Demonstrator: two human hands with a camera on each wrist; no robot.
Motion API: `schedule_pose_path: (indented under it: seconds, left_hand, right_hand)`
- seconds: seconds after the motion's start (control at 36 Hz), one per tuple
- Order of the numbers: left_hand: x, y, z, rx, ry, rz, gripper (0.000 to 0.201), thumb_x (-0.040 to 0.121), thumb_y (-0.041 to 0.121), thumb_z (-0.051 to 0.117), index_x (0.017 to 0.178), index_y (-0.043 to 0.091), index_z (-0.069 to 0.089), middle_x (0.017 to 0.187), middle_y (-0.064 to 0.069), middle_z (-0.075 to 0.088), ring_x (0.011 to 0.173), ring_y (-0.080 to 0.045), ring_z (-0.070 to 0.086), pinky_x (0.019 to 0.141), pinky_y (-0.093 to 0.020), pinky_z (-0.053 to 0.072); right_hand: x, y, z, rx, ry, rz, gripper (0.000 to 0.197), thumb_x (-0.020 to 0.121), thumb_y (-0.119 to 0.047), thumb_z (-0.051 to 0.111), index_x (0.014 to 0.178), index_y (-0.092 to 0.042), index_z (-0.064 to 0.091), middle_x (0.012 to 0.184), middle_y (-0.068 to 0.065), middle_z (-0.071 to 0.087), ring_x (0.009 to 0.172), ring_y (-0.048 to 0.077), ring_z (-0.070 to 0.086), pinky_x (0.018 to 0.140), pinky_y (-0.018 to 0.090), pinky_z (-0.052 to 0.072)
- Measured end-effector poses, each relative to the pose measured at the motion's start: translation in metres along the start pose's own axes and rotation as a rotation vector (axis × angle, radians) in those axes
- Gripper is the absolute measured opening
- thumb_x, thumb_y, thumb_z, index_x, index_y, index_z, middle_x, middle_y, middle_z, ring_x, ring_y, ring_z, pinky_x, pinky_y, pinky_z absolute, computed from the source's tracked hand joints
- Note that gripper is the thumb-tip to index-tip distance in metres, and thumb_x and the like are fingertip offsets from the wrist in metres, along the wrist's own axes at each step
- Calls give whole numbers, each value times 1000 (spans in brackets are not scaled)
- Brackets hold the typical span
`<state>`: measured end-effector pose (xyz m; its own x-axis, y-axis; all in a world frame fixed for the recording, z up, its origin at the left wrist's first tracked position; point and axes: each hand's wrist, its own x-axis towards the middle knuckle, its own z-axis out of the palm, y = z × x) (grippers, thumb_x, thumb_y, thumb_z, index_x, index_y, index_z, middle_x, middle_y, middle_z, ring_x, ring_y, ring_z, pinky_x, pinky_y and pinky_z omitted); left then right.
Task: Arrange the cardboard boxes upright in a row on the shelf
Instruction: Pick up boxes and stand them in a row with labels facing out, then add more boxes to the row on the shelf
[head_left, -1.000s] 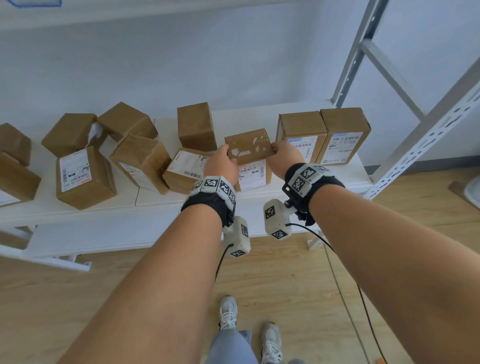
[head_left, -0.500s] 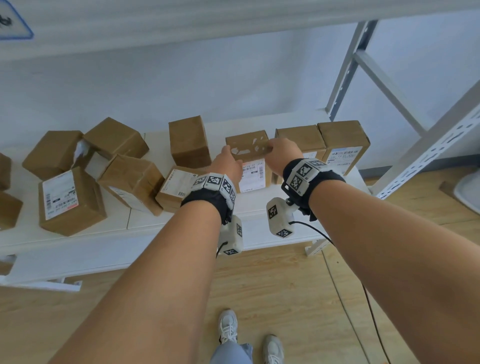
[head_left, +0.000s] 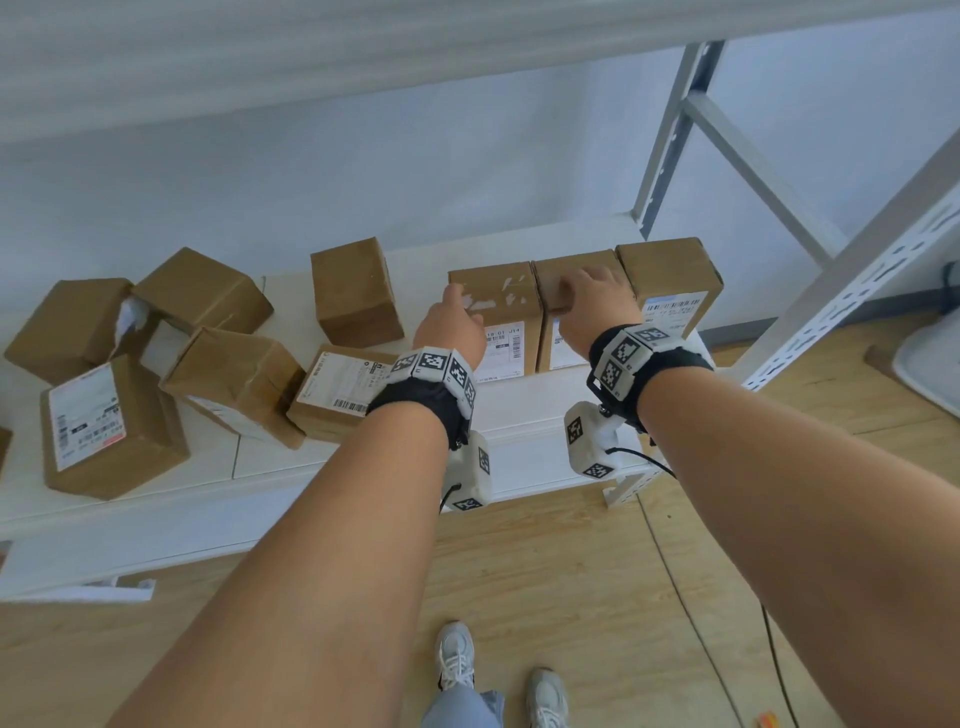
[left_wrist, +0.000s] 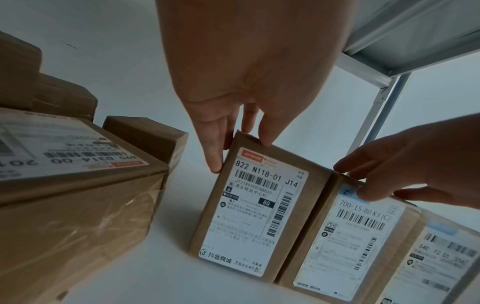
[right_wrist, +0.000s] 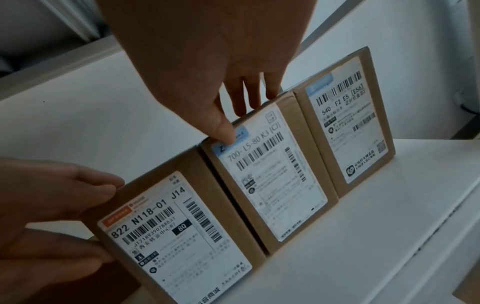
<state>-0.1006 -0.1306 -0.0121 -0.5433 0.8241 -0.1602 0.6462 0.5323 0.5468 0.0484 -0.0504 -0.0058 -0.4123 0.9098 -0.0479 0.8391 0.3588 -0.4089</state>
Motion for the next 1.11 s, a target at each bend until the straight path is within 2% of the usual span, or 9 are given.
schedule_pose_path:
  seconds: [0.19, 0.42, 0.53, 0.69, 0.81, 0.89, 1.03, 1.11]
  left_hand:
    - [0, -1, 5, 17, 25, 27, 46, 101, 22, 42, 146, 16, 32, 142, -7, 50, 123, -28, 54, 97, -35, 44]
    - [-5, -1, -1, 86, -4, -3, 51, 101, 24, 41, 149, 16, 26, 140, -14, 47, 119, -30, 55, 92, -37, 47]
    - [-14, -9, -9, 139, 3, -27, 47, 101, 25, 40, 146, 12, 31, 140, -15, 46, 120, -31, 54, 92, -38, 46]
    - [-32, -46, -27, 217, 0, -96, 43, 100, 20, 41, 141, 9, 39, 140, -15, 43, 121, -33, 53, 98, -41, 44]
    - [-39, -74, -40, 302, -6, -160, 40, 97, 18, 45, 136, 10, 46, 137, -14, 45, 121, -33, 52, 101, -42, 44]
    - [-44, -98, -48, 337, -7, -197, 36, 94, 16, 44, 128, 10, 51, 133, -13, 49, 116, -32, 55, 97, -44, 48]
    - [-47, -130, -57, 398, -46, -210, 40, 94, 14, 44, 133, 9, 47, 132, -15, 48, 117, -33, 52, 96, -42, 48]
    - [-45, -146, -60, 420, -63, -213, 42, 93, 12, 44, 135, 10, 46, 131, -14, 47, 119, -32, 50, 96, -44, 48]
  right_hand:
    - [0, 2, 0, -2, 14, -1, 45, 87, -11, 51, 132, -13, 50, 141, 7, 42, 135, 27, 31, 115, 38, 25]
    - [-1, -4, -2, -52, -7, 15, 47, 85, -9, 49, 131, -12, 48, 140, 10, 42, 135, 29, 31, 114, 42, 26]
    - [-3, -14, -7, -15, 25, 46, 53, 83, -6, 50, 135, -10, 45, 141, 13, 40, 134, 30, 31, 112, 42, 28]
    - [-10, -43, 2, 80, 38, -55, 52, 84, -3, 46, 136, -12, 45, 139, 11, 43, 130, 29, 35, 107, 40, 36]
    - [-19, -69, 11, 137, 20, -119, 55, 84, -3, 45, 138, -14, 46, 141, 9, 41, 132, 26, 33, 107, 37, 34]
    - [-27, -89, 22, 158, 18, -166, 50, 86, -6, 47, 136, -14, 49, 141, 8, 42, 133, 26, 34, 107, 36, 31]
    - [-38, -116, 48, 235, -11, -195, 49, 86, 0, 45, 132, -17, 53, 138, 7, 46, 131, 25, 39, 102, 36, 39]
    - [-44, -127, 65, 245, -40, -158, 47, 88, 0, 46, 131, -17, 53, 136, 7, 49, 124, 24, 47, 98, 35, 44]
